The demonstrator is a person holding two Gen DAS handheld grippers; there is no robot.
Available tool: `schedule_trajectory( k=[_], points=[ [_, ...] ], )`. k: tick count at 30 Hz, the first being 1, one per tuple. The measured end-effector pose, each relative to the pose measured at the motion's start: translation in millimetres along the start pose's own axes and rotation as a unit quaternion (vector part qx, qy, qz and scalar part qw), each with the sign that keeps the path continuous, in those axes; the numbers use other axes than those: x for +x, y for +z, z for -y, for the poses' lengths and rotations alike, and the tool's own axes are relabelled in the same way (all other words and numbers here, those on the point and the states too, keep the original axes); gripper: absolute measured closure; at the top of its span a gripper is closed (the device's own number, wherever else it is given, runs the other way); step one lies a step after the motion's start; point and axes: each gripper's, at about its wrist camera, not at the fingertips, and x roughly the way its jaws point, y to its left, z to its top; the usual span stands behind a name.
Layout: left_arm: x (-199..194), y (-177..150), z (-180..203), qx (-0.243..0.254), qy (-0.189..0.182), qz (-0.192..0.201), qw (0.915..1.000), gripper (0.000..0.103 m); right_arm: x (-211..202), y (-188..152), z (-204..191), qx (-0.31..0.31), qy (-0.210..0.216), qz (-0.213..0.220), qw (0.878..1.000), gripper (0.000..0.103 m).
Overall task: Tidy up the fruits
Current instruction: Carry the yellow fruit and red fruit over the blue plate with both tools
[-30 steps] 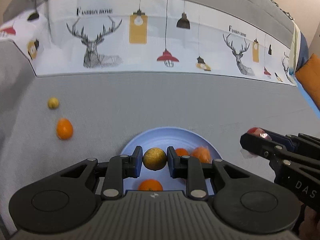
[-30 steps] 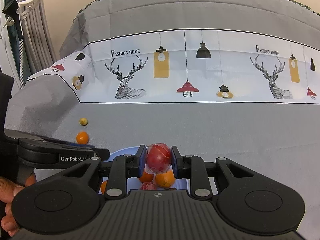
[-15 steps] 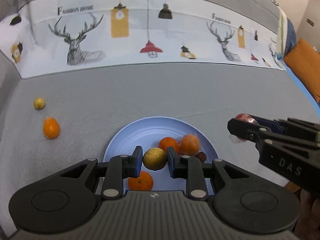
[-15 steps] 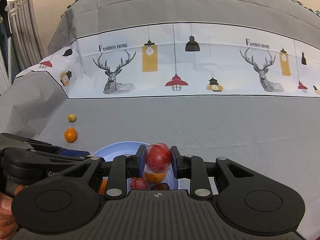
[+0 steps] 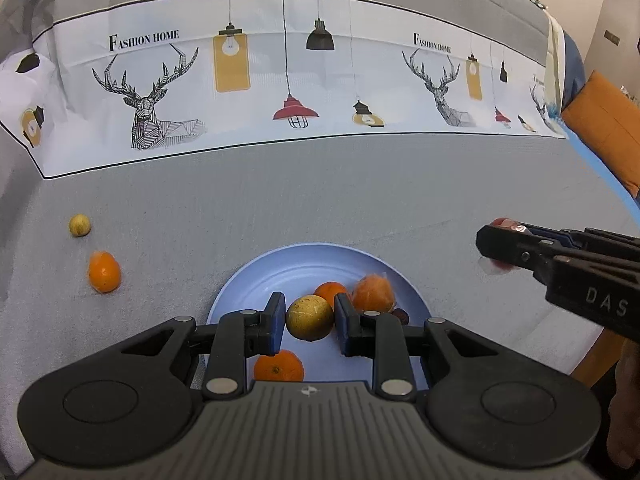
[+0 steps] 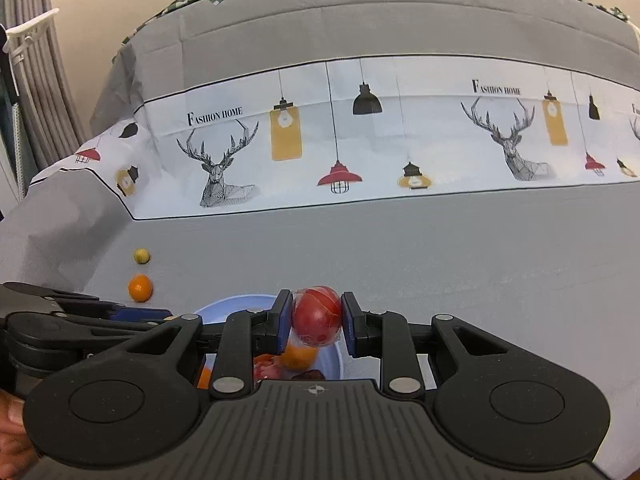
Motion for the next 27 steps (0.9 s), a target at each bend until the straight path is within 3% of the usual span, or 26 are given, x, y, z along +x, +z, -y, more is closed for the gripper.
schedule_trajectory(
  k=[4, 11, 27],
  points=[
    [0, 0, -2, -0.011, 0.001, -0.004, 0.9999, 0.074, -2, 1, 6, 0.019, 0.004, 0.004, 1.000, 0.076],
    [9, -3, -1, -0.007, 0.010, -0.024, 0.9996, 0.074, 2, 0, -6, -0.005, 0.021, -0.009, 1.000, 0.076],
    [1, -4, 0, -0.004, 0.000, -0.014, 0.9999, 0.074, 9, -4, -16, -0.018, 0.021, -0.011, 1.000, 0.076]
  ],
)
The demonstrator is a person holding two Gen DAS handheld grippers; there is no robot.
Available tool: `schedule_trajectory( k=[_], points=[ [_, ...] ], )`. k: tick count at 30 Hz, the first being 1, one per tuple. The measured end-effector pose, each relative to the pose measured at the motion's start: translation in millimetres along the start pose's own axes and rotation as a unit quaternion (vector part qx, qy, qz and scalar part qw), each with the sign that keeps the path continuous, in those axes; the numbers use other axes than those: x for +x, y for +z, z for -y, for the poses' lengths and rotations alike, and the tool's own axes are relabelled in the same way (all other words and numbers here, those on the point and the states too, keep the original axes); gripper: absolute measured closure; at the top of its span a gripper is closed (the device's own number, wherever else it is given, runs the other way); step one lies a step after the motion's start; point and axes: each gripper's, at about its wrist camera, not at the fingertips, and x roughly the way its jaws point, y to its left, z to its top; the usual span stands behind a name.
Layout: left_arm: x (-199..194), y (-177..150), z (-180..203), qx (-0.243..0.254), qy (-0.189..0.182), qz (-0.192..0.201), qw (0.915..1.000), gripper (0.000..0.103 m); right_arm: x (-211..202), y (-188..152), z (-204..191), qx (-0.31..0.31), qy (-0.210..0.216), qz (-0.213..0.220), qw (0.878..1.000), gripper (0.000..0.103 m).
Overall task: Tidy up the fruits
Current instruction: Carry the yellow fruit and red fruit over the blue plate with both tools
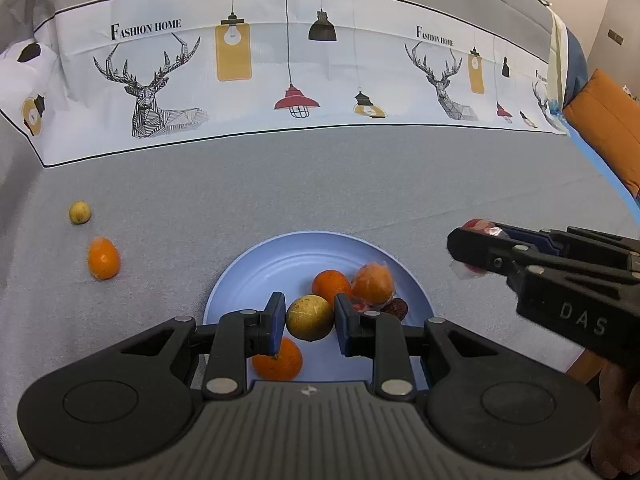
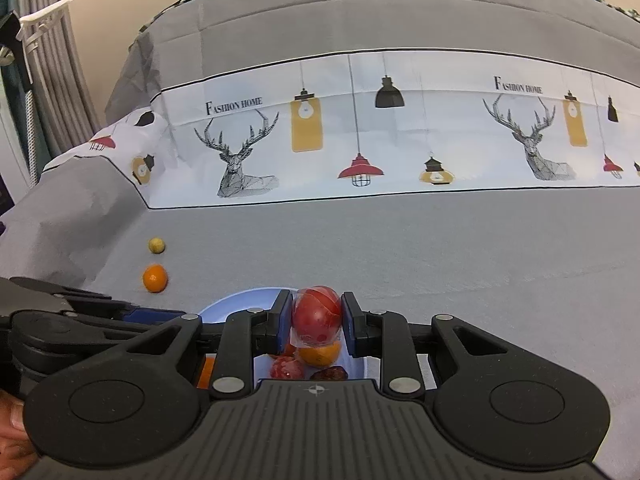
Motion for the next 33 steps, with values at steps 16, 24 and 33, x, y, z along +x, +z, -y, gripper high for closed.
schedule_trajectory(
  k=[16, 24, 33],
  points=[
    [5, 2, -6, -0.024, -0.002, -0.011, 0.9996, 0.074, 4, 1, -5, -0.011, 0.004, -0.008, 1.000, 0.076],
    [5, 2, -7, -0.027, -0.002, -0.013, 0.9995, 0.074, 5, 1, -10, -0.017, 0.005, -0.010, 1.000, 0.076],
    [6, 3, -10, -0.041, -0.002, -0.016, 0.9990, 0.074, 4, -1, -12, -0.023, 0.005, -0.012, 1.000, 0.076]
  ],
)
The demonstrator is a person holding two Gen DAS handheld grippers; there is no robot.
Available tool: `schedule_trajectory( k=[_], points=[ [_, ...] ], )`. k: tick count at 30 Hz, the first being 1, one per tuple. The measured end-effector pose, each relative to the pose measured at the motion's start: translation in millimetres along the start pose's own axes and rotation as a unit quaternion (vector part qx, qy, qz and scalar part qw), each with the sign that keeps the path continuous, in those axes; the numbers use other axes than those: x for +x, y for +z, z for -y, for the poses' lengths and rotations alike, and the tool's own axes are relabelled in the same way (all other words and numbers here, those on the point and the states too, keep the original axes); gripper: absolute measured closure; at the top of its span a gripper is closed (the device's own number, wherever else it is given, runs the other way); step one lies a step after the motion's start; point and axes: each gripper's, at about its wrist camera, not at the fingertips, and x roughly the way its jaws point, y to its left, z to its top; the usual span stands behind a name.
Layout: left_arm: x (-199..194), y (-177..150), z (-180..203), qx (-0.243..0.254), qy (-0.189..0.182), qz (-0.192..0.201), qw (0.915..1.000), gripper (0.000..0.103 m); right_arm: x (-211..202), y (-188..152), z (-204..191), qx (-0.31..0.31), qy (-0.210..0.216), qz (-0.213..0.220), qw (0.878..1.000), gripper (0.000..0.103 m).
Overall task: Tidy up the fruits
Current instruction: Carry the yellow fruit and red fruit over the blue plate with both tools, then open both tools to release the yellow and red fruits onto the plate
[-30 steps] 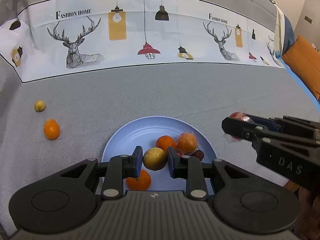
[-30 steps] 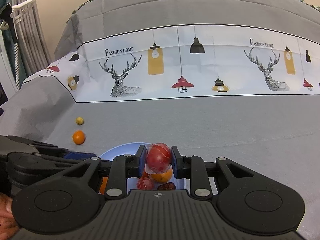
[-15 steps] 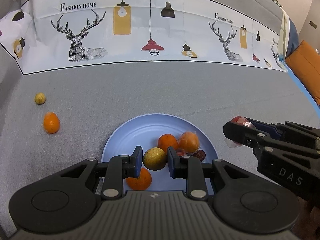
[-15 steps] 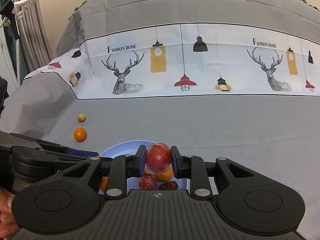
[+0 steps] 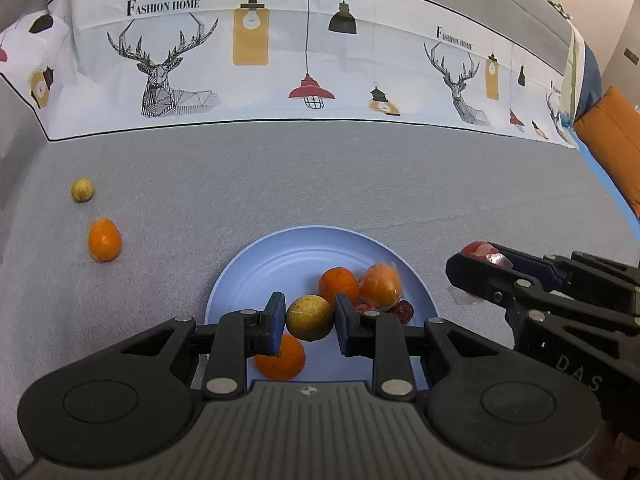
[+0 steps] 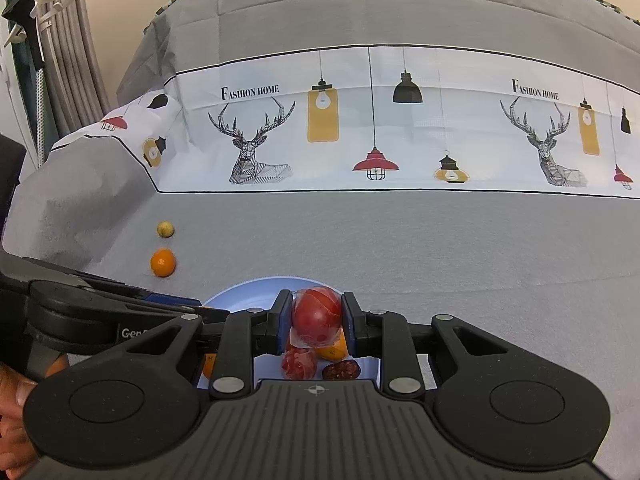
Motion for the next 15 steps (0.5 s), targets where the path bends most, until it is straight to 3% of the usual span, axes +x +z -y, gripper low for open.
schedule_trajectory(
  k=[15],
  points=[
    [-5.5, 5.1, -5.2, -0.030, -0.010, 0.019, 0.9993, 0.074, 5.9, -0.7, 0.1, 0.005, 0.015, -0.021, 1.000, 0.076]
  ],
)
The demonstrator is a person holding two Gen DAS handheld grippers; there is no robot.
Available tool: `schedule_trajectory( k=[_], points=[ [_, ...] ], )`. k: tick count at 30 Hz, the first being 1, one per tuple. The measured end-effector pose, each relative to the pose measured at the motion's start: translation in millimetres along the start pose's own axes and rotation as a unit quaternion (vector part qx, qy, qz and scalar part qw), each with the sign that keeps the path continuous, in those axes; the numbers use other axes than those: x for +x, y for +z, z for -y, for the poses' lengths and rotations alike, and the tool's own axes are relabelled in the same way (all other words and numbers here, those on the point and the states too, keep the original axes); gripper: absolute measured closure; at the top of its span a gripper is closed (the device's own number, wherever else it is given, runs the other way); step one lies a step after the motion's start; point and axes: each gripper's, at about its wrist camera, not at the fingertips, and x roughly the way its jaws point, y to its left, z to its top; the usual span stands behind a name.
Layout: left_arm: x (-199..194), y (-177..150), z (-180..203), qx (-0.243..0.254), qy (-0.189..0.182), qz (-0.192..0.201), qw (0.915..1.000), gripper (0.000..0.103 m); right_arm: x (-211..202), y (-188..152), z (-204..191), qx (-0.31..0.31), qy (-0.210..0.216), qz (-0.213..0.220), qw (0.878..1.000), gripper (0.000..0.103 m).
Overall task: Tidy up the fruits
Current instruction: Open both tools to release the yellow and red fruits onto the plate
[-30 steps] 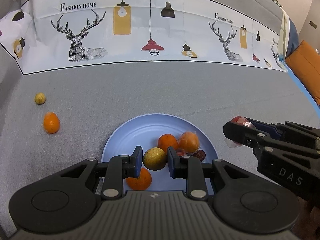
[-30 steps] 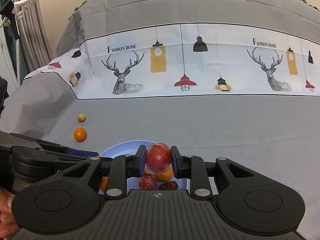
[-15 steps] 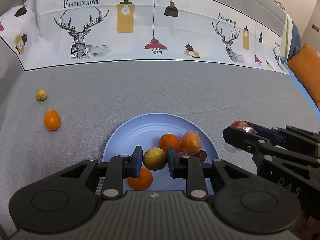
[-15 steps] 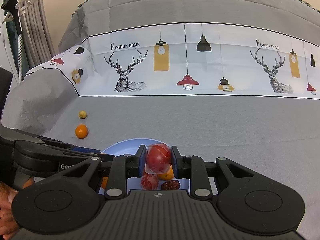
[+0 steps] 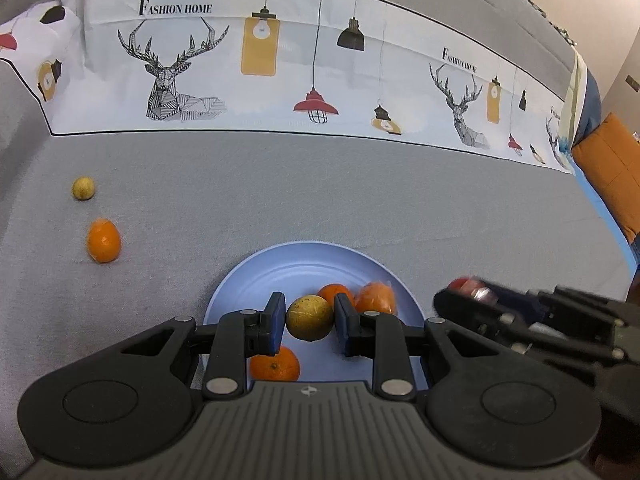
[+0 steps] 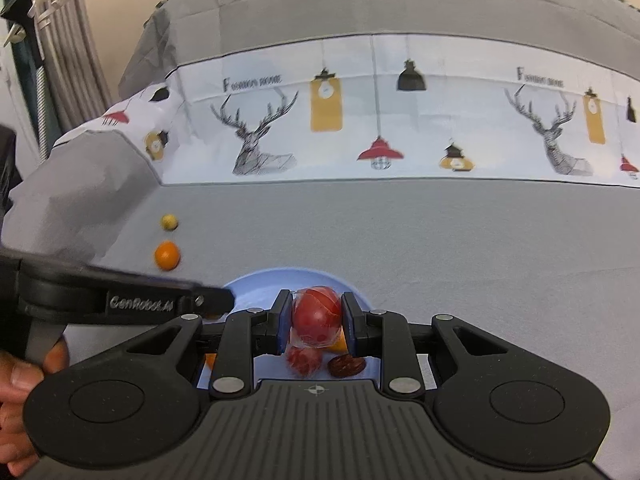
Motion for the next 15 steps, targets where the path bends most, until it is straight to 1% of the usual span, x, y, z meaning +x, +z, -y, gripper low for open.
schedule_trajectory(
  k=[3, 9, 10, 11, 12, 13, 15],
  points=[
    [-3, 1, -2, -0.006, 0.002, 0.009, 0.9999, 0.074, 1, -1, -5, -0.011, 0.007, -0.006, 1.000, 0.075],
    [-2, 2, -1, -0.006, -0.001, 0.004, 1.0000, 0.074, 5, -4, -10, -0.017, 0.016, -0.022, 0.999, 0.074],
    [-3, 2, -1, -0.005, 0.000, 0.005, 1.0000, 0.074, 6, -4, -11, -0.019, 0.015, -0.024, 0.999, 0.074],
    [-3, 2, 0, -0.003, 0.003, 0.005, 1.0000, 0.070, 7, -4, -11, -0.020, 0.014, -0.027, 0.999, 0.072],
    [-3, 2, 0, -0.003, 0.006, 0.008, 0.9999, 0.067, 7, -4, -12, -0.019, 0.013, -0.029, 0.999, 0.065],
    [-4, 2, 0, -0.003, 0.007, 0.010, 0.9999, 0.066, 7, -4, -12, -0.019, 0.011, -0.028, 0.999, 0.056],
    [-4, 2, -1, -0.006, 0.006, 0.009, 0.9999, 0.066, 5, -4, -12, -0.017, 0.008, -0.023, 1.000, 0.049]
  ],
)
